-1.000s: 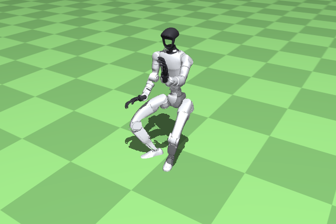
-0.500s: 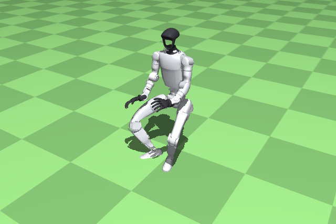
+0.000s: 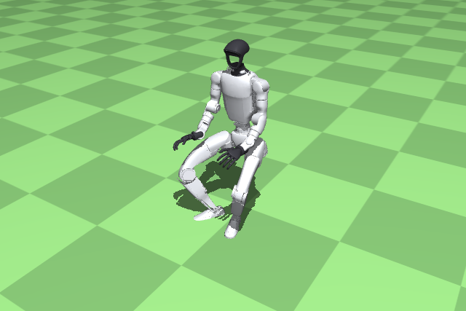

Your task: Upper body actions

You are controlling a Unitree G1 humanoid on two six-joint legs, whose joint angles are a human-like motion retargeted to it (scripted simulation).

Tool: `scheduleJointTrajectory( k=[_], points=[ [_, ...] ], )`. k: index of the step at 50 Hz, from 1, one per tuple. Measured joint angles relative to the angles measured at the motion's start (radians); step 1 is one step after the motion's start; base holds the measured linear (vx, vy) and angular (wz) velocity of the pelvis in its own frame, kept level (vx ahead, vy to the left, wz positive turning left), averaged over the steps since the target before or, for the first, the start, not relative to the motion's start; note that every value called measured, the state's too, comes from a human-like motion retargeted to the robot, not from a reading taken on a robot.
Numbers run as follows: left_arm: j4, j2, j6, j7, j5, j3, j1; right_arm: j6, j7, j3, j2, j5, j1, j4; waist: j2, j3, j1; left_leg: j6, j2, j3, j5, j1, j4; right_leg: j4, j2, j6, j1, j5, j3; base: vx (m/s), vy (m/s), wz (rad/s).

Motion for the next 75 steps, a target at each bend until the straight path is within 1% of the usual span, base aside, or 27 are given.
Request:
scheduleJointTrajectory(
  k=[10,18,33,53,65,72,75],
  points=[
    [0.016,-0.018,0.057,0.014,0.018,-0.002,0.014,-0.002,-0.001,0.009,0.005,0.005,0.002,-0.006,-0.009,0.004,-0.005,-0.001,0.001,-0.001,0.0,0.0,0.0,-0.001,0.003,0.0,0.0,0.001,-0.001,0.0,0.0,0.0],
    [0.032,-0.02,0.06,-0.012,-0.002,0.0,0.009,-0.006,0.009,-0.009,0.007,-0.009,0.003,-0.011,-0.002,0.0,-0.008,-0.002,0.001,-0.001,-0.001,-0.002,-0.001,-0.001,0.002,0.0,-0.003,0.0,0.0,0.0,0.0,0.0],
    [0.06,-0.013,0.047,0.0,-0.035,-0.016,-0.001,-0.003,0.011,-0.016,0.009,-0.018,0.005,-0.013,0.003,-0.003,-0.006,-0.002,0.002,-0.003,-0.001,-0.002,-0.002,-0.001,0.004,0.0,-0.003,0.001,-0.002,0.0,0.0,0.0],
    [0.063,-0.022,0.05,-0.006,-0.027,-0.001,-0.004,-0.004,0.015,-0.021,0.01,-0.023,-0.002,-0.008,0.004,-0.004,-0.009,-0.002,0.002,-0.003,-0.001,0.001,-0.002,-0.001,0.004,-0.001,0.0,0.001,-0.002,0.0,0.0,0.0],
    [0.073,-0.009,0.052,-0.002,-0.035,-0.002,-0.001,-0.02,0.01,0.09,-0.051,0.068,-0.099,0.104,-0.003,-0.006,-0.017,-0.003,0.009,-0.004,-0.001,0.005,0.001,-0.002,0.012,-0.002,0.004,0.002,-0.002,0.0,0.0,0.0],
    [0.089,-0.013,0.053,-0.011,-0.017,0.009,-0.012,-0.016,0.0,0.105,-0.045,0.067,-0.129,0.148,0.002,-0.009,-0.023,-0.003,0.01,-0.006,-0.002,0.007,0.003,-0.001,0.014,-0.002,0.008,0.002,-0.004,0.0,0.0,0.0],
    [0.109,-0.018,0.068,-0.026,0.012,0.016,-0.04,-0.017,0.001,0.094,-0.039,0.064,-0.121,0.148,0.007,-0.011,-0.019,-0.001,0.01,-0.005,-0.001,0.007,0.003,-0.001,0.013,-0.002,0.011,0.002,-0.004,0.0,0.0,0.0]
  ],
)
